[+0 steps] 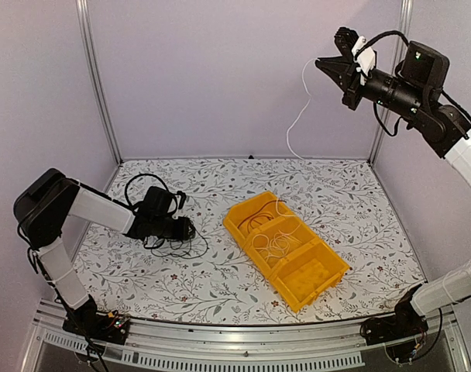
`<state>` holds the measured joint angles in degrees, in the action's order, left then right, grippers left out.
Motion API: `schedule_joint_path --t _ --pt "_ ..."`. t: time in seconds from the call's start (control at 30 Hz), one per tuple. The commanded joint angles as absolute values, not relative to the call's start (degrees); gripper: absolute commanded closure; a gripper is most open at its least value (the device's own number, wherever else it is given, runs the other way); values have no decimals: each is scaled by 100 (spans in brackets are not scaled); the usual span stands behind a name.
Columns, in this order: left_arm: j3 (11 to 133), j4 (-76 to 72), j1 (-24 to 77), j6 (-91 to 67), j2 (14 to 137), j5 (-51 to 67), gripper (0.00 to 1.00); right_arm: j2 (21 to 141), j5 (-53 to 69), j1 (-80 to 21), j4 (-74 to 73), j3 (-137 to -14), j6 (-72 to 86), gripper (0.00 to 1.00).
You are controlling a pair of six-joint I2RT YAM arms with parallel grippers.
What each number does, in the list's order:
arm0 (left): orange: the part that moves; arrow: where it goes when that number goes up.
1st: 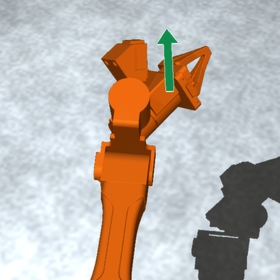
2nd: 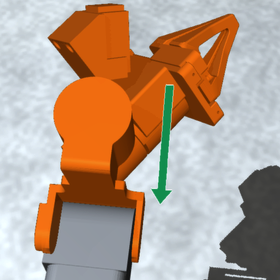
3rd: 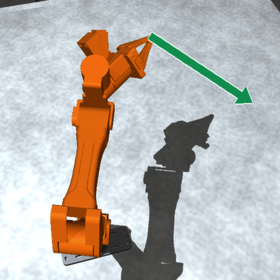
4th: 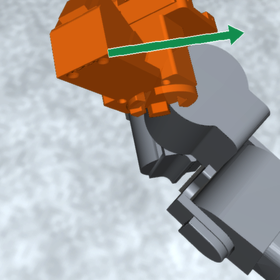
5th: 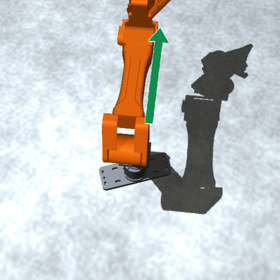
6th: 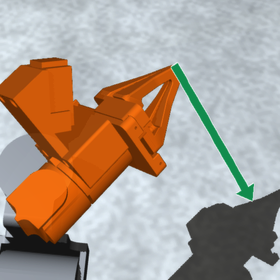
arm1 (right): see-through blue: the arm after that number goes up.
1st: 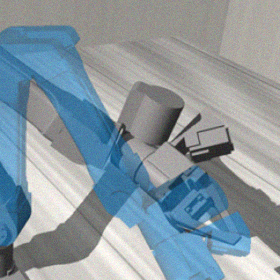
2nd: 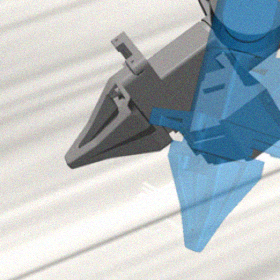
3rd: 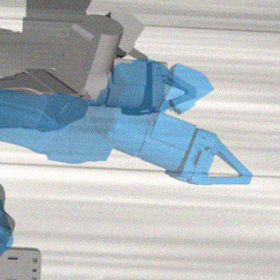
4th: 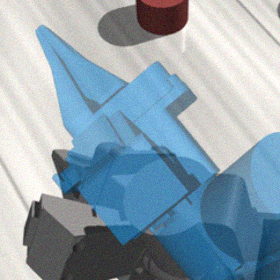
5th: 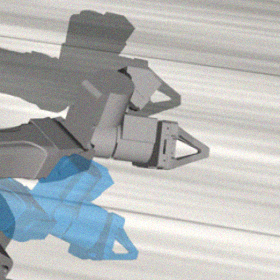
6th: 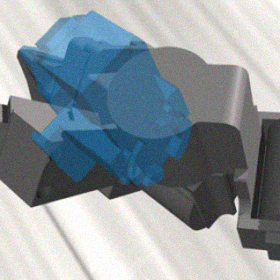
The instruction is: Untangle the cables
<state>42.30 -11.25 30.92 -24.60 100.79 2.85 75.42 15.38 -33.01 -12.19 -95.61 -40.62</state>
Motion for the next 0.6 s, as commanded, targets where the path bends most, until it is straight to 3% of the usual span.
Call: schedule_joint_path --t 0.0,0.57 --pt "4285 -1098 2982 -2379 10134 321 67 7283 1734 -3373 -1362 -9120 -3794 100" --pt "4154 -1159 2967 -2486 10171 332 67 6800 2437 -3735 -2607 -7671 -3127 100"
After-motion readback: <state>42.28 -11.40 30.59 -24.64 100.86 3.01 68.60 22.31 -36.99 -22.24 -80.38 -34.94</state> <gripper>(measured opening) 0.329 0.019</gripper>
